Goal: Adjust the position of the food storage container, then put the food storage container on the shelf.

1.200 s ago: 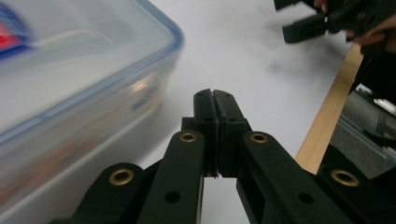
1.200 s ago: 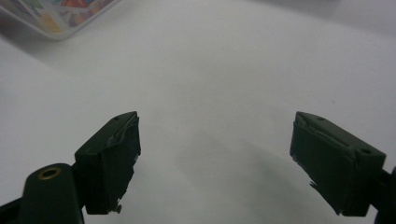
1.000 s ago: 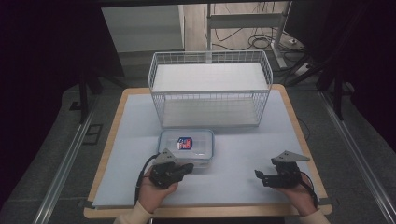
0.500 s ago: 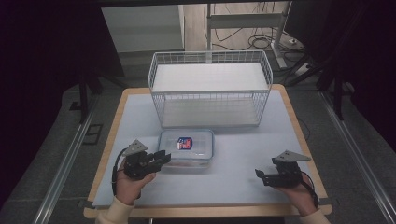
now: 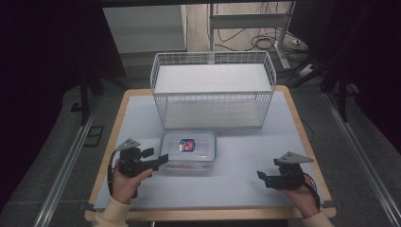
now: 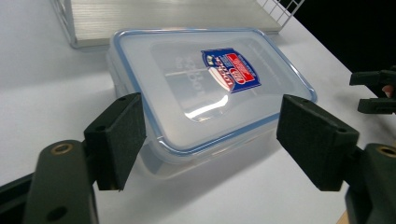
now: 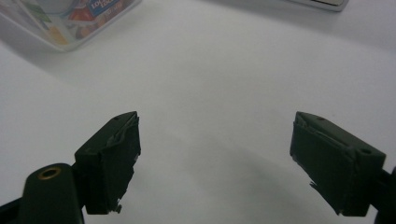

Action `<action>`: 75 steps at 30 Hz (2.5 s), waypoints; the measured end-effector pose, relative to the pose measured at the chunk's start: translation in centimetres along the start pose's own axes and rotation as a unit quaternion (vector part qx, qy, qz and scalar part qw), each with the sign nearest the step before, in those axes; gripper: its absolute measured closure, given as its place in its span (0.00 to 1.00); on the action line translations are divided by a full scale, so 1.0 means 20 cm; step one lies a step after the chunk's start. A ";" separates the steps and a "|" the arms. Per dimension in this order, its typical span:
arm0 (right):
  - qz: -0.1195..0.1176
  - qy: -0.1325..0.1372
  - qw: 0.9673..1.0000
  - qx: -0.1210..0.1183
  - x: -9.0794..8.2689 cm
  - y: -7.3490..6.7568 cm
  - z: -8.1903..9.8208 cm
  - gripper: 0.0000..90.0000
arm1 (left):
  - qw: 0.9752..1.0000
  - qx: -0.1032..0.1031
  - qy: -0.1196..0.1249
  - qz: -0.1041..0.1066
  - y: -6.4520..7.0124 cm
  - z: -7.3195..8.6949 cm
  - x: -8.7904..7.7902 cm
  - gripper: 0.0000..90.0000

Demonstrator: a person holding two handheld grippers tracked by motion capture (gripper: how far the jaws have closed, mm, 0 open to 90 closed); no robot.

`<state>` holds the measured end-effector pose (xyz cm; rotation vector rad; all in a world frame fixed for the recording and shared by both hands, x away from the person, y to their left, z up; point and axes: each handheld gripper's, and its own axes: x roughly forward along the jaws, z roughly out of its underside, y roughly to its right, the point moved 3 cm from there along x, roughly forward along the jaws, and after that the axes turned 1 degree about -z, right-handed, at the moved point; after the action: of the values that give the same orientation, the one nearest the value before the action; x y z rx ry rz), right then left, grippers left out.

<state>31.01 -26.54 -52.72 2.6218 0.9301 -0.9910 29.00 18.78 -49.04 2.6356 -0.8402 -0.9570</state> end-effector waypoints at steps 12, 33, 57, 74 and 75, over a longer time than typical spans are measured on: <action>-0.013 0.005 1.000 -0.001 0.01 -0.01 -0.02 0.18 | 0.999 -0.026 -0.014 0.014 -0.09 -0.02 0.03 0.20; -0.010 0.003 1.000 -0.005 0.02 -0.02 -0.02 0.18 | 0.993 -0.073 -0.069 0.068 -0.26 -0.09 0.25 0.16; -0.039 0.019 0.999 0.007 0.02 -0.07 -0.12 0.18 | 0.982 -0.114 -0.096 0.113 -0.28 -0.03 0.32 0.23; -0.148 0.007 0.988 0.029 0.26 -0.28 -0.46 0.18 | 0.983 -0.116 -0.093 0.110 -0.28 -0.03 0.32 0.24; -0.152 0.005 0.988 0.030 0.28 -0.29 -0.47 0.17 | 0.983 -0.115 -0.093 0.111 -0.28 -0.03 0.32 0.24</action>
<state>35.69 -15.69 -48.86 2.5839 1.3545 -1.0869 35.85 19.71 -54.05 2.2314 -0.9754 -1.1742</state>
